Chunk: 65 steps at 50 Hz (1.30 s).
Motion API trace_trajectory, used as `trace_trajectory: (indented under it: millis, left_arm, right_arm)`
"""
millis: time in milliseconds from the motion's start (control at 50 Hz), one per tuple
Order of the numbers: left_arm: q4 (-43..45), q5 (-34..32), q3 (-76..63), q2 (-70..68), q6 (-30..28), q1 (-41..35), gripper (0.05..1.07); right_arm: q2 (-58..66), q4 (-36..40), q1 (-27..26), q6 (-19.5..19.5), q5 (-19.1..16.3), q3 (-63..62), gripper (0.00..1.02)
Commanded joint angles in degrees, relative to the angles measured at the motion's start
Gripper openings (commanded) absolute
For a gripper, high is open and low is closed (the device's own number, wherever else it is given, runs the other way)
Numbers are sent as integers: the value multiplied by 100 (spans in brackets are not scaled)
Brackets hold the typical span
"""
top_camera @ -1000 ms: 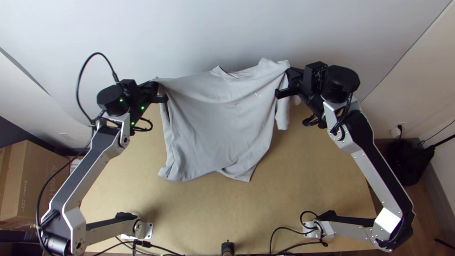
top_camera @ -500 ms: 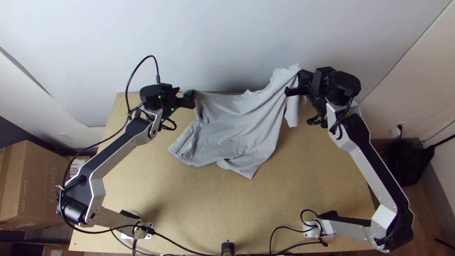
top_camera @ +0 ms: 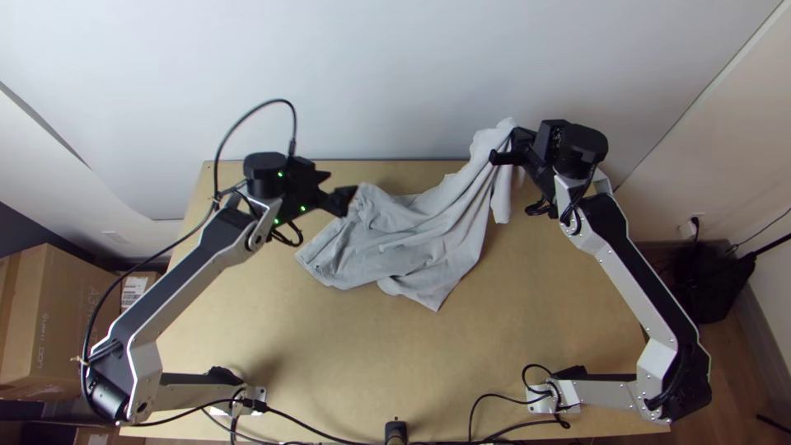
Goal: Fold the t-shirt
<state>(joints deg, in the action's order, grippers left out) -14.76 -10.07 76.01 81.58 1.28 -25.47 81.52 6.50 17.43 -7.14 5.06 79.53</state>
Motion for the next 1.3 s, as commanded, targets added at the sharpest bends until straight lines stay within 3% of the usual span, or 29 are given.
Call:
trace_trajectory:
  millis: [0,200,300,380,660,1280]
  left_arm:
    - [-369,-224,-473,-380,-954,-661,101]
    - [-281,-83,-1440,-556,-1894,-1750,101]
    - [53,172,-1738,-459,-2167,-2207,100]
    - [140,189,-1844,-327,-2378,-2454,92]
    - [782,646,-2072,420,-2976,-3174,92]
    - [1696,822,-1686,2055,-3099,-2902,89]
  right_arm:
    - [31,-167,-47,-165,-5,-69,2]
    - [5,-167,-56,-192,-5,-148,2]
    - [-30,-167,-100,-209,-5,-183,2]
    - [-66,-167,-143,-280,-5,-209,2]
    - [-250,-167,-170,-271,-5,-394,2]
    - [-918,-123,111,-236,-84,-710,2]
